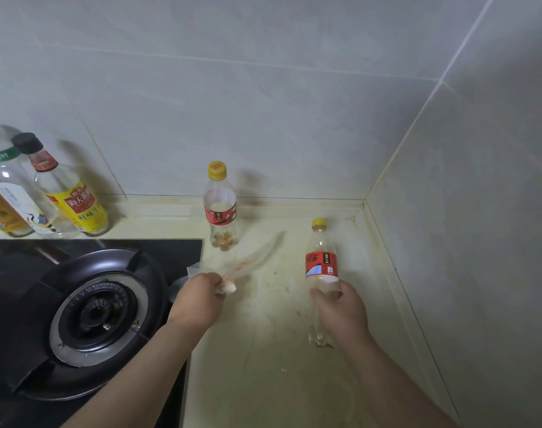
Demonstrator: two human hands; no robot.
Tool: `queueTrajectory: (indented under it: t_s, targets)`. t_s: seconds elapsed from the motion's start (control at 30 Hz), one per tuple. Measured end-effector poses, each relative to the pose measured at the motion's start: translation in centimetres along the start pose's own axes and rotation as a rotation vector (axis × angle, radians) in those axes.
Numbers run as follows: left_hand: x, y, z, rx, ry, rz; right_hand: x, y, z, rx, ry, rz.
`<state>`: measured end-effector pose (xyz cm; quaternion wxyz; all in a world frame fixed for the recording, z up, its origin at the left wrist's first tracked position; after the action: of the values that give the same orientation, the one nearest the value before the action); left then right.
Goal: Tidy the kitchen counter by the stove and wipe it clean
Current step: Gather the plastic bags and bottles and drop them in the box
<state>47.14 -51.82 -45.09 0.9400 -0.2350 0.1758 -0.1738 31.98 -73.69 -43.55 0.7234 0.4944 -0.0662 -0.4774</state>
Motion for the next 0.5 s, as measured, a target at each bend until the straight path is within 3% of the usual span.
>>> queueTrajectory:
  t_s: [0.17, 0.5]
  targets:
    - [-3.0, 0.2, 2.6, -0.113, -0.128, 0.018, -2.1, 2.9, 0.4, 0.175, 0.104, 0.122]
    - [-5.4, -0.2, 11.5, -0.152, -0.209, 0.008, -4.8, 18.2, -2.4, 0.180, 0.315, 0.488]
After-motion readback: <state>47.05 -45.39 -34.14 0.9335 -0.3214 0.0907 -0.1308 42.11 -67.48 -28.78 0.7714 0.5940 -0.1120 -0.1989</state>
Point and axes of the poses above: each hand's wrist, its own x-axis towards the middle knuckle, its own z-axis out of the back of the hand, y = z × x, the point moved 3 cm from there along x, towards the middle knuckle, and after that the axes turned 1 degree about -x, right-handed, at the moved point
